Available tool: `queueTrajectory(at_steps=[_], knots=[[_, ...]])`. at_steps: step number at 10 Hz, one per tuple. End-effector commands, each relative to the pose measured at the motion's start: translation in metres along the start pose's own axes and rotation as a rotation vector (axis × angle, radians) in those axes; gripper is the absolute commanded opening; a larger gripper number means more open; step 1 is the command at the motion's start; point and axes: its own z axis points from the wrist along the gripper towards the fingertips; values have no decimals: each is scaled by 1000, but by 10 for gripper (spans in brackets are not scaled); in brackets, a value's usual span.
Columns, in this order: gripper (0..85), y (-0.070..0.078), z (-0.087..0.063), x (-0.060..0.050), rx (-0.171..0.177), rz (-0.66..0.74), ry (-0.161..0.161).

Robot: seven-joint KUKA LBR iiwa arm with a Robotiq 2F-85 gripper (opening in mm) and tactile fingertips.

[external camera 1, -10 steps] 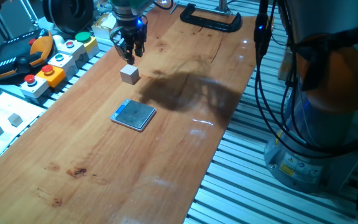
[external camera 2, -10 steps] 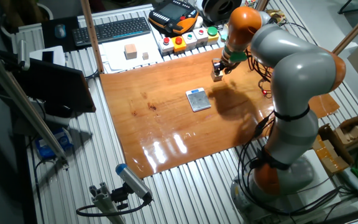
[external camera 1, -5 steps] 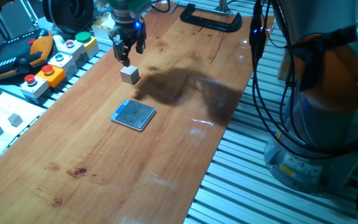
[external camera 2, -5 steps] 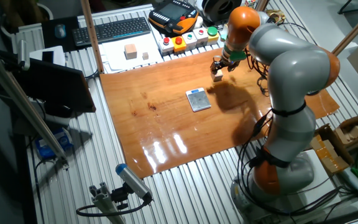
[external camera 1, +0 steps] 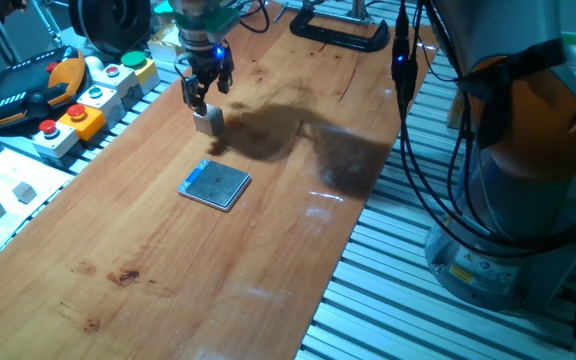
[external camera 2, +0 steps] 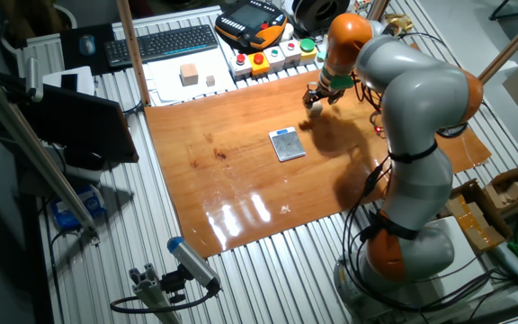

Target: Place the block on the scale

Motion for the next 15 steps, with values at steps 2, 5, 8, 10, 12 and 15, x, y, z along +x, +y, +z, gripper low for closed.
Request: queueTrajectory(at_steps=[2,5,8,10,12,15], knots=[[840,-2,5,-1,-2,-5,-2],[843,-3,12,-4,-6,-18,-1],[843,-4,20,-8,-14,-35,-3],[843,-5,27,-11,-20,-43,-4],[840,-6,32,-13,-28,-51,-2],[840,-7,34,-15,-28,-52,-2]])
